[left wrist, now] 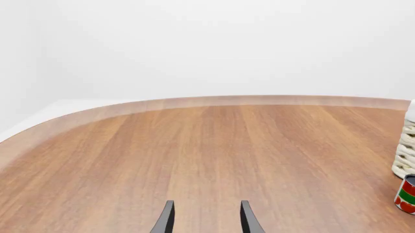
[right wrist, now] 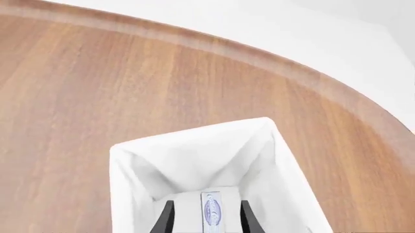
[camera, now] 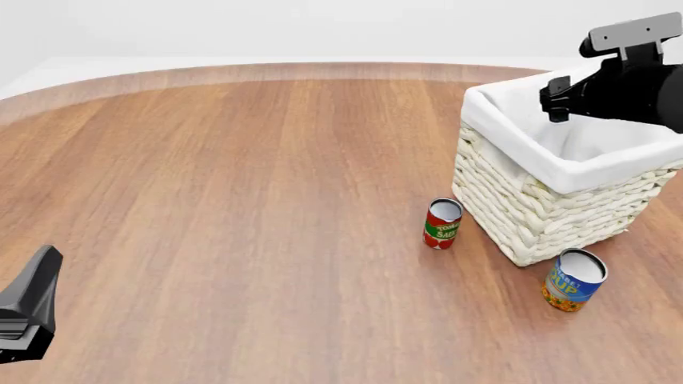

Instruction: Pick up the alphabet soup and the cream cheese box, and put them in the basket.

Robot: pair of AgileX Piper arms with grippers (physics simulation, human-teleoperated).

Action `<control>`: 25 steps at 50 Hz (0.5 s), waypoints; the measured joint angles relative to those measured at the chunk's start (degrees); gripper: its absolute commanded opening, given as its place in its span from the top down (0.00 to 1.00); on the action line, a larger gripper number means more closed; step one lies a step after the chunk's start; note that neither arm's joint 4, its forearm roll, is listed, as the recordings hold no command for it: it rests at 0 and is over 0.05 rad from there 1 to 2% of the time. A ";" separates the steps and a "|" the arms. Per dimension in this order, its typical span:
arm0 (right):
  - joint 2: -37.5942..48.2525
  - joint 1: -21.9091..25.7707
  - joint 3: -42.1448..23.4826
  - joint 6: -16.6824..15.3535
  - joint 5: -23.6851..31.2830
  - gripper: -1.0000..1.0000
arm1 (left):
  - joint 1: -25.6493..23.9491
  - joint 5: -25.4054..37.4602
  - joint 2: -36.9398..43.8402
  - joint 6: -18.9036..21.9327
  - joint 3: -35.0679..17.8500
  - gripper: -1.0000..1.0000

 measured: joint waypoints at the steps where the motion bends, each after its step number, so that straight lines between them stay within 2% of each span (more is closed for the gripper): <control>1: -0.48 0.07 0.29 0.05 -0.03 0.00 | 0.00 0.00 0.00 0.00 0.00 0.00; 25: -10.35 2.30 5.04 -1.11 2.11 0.00 | 0.00 0.00 0.00 0.00 0.00 0.00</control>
